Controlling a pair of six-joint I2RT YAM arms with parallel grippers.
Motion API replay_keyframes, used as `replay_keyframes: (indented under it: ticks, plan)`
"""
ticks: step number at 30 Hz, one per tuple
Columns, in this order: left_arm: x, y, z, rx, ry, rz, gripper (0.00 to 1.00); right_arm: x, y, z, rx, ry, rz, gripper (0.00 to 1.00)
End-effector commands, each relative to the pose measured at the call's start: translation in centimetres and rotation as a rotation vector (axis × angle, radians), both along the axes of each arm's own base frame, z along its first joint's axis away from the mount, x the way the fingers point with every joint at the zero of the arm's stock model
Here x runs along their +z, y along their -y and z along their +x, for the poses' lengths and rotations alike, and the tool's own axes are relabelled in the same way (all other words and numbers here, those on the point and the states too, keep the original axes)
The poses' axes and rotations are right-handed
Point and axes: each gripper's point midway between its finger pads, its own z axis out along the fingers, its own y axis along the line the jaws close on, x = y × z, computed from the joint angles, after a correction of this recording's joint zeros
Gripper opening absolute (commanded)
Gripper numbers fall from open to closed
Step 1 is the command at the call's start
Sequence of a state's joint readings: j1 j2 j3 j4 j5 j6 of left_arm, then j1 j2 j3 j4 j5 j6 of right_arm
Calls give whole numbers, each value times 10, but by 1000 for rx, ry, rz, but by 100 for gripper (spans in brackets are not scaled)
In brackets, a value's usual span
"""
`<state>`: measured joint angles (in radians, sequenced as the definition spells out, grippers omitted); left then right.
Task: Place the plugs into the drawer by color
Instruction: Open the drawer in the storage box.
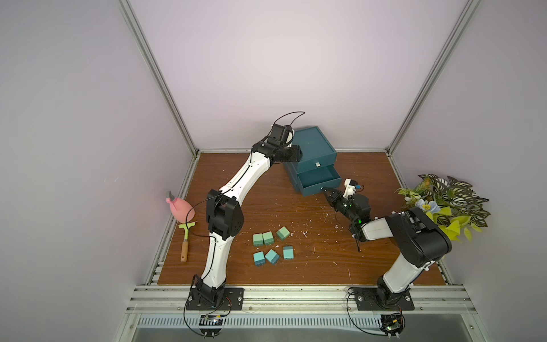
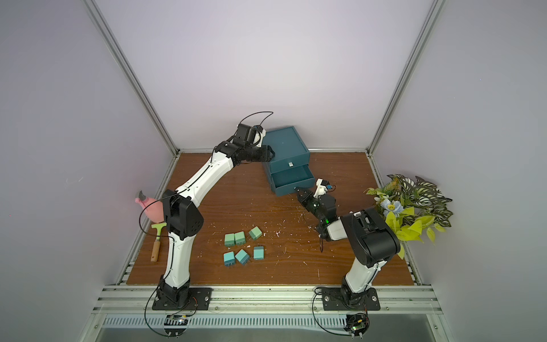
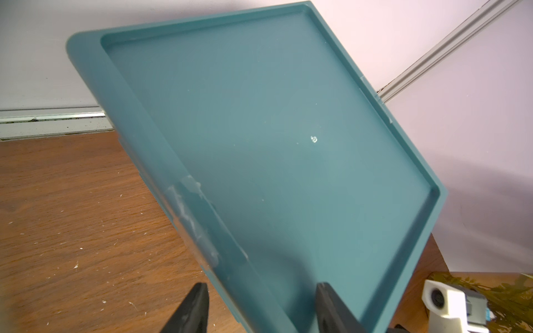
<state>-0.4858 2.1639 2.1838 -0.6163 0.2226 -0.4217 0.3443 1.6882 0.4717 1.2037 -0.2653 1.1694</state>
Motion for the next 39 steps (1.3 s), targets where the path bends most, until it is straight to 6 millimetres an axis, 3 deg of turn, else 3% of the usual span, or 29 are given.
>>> replay_keyframes:
  ticks: [1,13,17,28,36,39]
  plan:
    - [-12,-13,-4,27,-39,43,54,9,-4,-10,25,41,-34,0]
    - [-9,-14,-5,24,-28,51,62,-2,1,-16,18,19,-94,0]
    - [-11,-14,-5,23,-28,55,68,-5,0,-18,25,14,-94,0]
    - [-8,-13,-5,13,-17,55,82,5,1,-20,34,31,-139,0]
    - [-3,-16,-7,14,-8,58,99,14,-5,-31,101,75,-210,30]
    - [-1,-17,-10,11,-3,62,97,17,-15,-42,191,102,-264,36]
